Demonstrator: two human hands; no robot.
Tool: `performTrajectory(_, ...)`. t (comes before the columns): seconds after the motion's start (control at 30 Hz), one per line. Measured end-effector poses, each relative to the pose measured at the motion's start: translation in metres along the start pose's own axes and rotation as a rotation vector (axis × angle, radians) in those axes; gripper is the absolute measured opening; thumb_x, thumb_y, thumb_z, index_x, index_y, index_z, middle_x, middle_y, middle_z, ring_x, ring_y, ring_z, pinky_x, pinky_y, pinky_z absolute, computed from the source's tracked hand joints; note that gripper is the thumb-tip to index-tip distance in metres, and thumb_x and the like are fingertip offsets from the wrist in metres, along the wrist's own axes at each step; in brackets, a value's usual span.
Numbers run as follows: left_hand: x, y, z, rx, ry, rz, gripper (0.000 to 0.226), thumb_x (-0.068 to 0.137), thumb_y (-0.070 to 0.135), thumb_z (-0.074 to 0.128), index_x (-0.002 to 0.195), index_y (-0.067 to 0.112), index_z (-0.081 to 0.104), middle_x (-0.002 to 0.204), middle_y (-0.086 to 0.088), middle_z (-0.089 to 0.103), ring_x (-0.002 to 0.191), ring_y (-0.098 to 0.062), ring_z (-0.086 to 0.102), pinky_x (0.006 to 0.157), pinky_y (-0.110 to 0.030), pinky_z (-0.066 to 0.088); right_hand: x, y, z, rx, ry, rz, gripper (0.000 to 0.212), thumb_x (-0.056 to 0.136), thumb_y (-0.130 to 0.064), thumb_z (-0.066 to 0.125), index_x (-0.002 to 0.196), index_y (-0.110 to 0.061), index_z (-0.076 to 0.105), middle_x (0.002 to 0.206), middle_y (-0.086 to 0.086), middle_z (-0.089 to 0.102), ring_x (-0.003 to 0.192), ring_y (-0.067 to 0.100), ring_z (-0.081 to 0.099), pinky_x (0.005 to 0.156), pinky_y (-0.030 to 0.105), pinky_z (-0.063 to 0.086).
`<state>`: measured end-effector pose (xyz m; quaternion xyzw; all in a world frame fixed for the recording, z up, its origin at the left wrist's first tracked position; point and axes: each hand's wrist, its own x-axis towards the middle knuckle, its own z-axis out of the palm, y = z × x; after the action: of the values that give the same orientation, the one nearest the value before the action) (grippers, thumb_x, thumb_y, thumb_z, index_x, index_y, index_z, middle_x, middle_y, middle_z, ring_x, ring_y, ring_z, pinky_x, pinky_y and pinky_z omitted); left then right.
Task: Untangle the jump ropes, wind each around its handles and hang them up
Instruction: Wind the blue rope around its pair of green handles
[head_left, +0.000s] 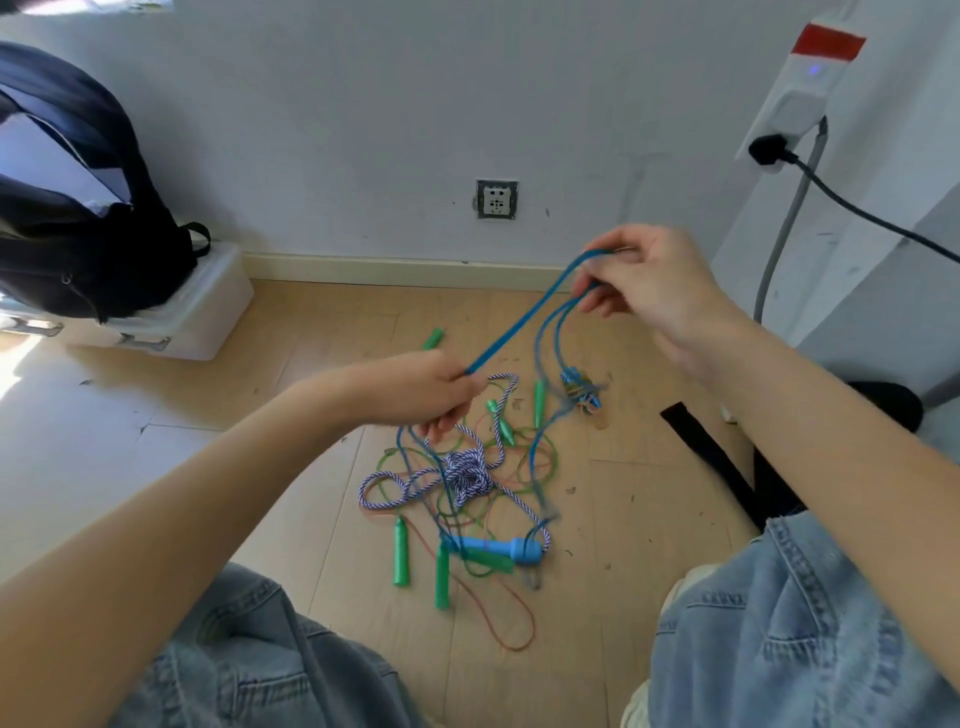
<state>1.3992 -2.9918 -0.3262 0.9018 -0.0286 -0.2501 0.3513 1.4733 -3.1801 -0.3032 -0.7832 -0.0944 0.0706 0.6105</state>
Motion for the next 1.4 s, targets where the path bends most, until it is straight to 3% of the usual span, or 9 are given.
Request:
performTrajectory(0.17,0.0,0.005,-0.001,0.059,0.057,0.01,0.04,0.098,0.027,0.038,0.059,0.017,0.044,0.05,0.007,0.043,0.047,-0.012,0.038,0.05,-0.022,0.035,-0.007,0.016,-0.004,-0.81,-0.455,-0.014,0.067,0.078,-0.005,0.067,0.135,-0.021,0.035,0.123,-0.003,0.051,0.058,-0.007,0.054,0.045,0.009,0.038)
performTrajectory(0.27,-0.001,0.014,-0.003,-0.086,0.003,0.089,0.038,0.096,0.025,0.041,0.059,0.017,0.044,0.04,0.012,0.036,0.038,-0.005,0.03,0.04,-0.014,0.028,-0.019,0.015,0.014,-0.61,-0.822,0.03,0.071,0.076,0.0,0.068,0.135,-0.025,0.036,0.093,-0.029,0.054,0.059,-0.01,0.054,0.049,0.008,0.042)
performTrajectory(0.37,-0.002,0.016,-0.003,-0.092,-0.006,0.089,0.038,0.096,0.027,0.042,0.059,0.016,0.047,0.038,0.013,0.035,0.035,-0.003,0.028,0.037,-0.011,0.027,-0.027,0.004,0.015,-0.386,-1.006,0.178,0.047,0.08,0.011,0.055,0.121,-0.01,0.047,0.11,-0.004,0.065,0.067,0.013,0.066,0.05,0.017,0.046)
performTrajectory(0.63,-0.005,0.011,-0.016,-0.129,0.006,0.121,0.034,0.096,0.022,0.042,0.063,0.014,0.046,0.041,0.013,0.033,0.038,-0.005,0.025,0.039,-0.013,0.025,-0.028,-0.004,0.009,0.025,-0.987,0.296,0.019,0.086,-0.01,0.056,0.105,-0.006,0.058,0.077,0.004,0.06,0.049,0.014,0.058,0.039,0.017,0.04)
performTrajectory(0.87,-0.005,-0.005,-0.006,0.097,-0.099,-0.048,0.041,0.1,0.026,0.033,0.064,0.011,0.047,0.059,-0.001,0.054,0.053,-0.014,0.047,0.061,-0.023,0.043,-0.003,0.0,-0.009,0.159,-0.156,0.179,0.017,0.094,-0.016,0.051,0.082,-0.009,0.059,0.055,-0.004,0.045,0.033,0.003,0.04,0.032,0.014,0.024)
performTrajectory(1.0,-0.005,-0.002,-0.008,0.188,0.014,-0.037,0.044,0.098,0.034,0.037,0.058,0.017,0.043,0.05,0.007,0.044,0.043,-0.007,0.038,0.045,-0.014,0.035,-0.014,0.013,-0.003,-0.828,-0.473,0.102,0.045,0.083,-0.017,0.066,0.123,-0.01,0.046,0.099,0.004,0.061,0.051,0.012,0.064,0.035,0.019,0.04)
performTrajectory(1.07,-0.004,0.007,-0.009,-0.014,0.009,0.079,0.043,0.096,0.035,0.041,0.056,0.019,0.043,0.042,0.011,0.037,0.037,-0.004,0.03,0.038,-0.011,0.029,-0.022,0.013,0.01,-0.673,-0.632,0.07,0.064,0.077,-0.015,0.072,0.132,-0.018,0.038,0.091,-0.007,0.059,0.052,0.004,0.064,0.041,0.021,0.044)
performTrajectory(1.2,-0.006,0.018,-0.006,-0.188,-0.052,0.142,0.039,0.097,0.028,0.041,0.06,0.016,0.041,0.041,0.013,0.029,0.038,-0.005,0.022,0.038,-0.011,0.023,-0.024,0.01,0.023,-0.243,-0.677,0.062,0.028,0.079,-0.013,0.07,0.105,-0.014,0.058,0.092,-0.005,0.065,0.062,0.014,0.068,0.041,0.019,0.043)
performTrajectory(1.4,-0.01,0.012,-0.008,-0.181,-0.098,0.111,0.041,0.098,0.029,0.039,0.059,0.016,0.036,0.043,0.012,0.026,0.04,-0.007,0.02,0.04,-0.014,0.021,-0.023,0.011,0.02,-0.585,-0.458,-0.112,0.045,0.073,-0.025,0.077,0.106,-0.023,0.046,0.108,-0.012,0.057,0.058,-0.002,0.055,0.048,0.015,0.037)
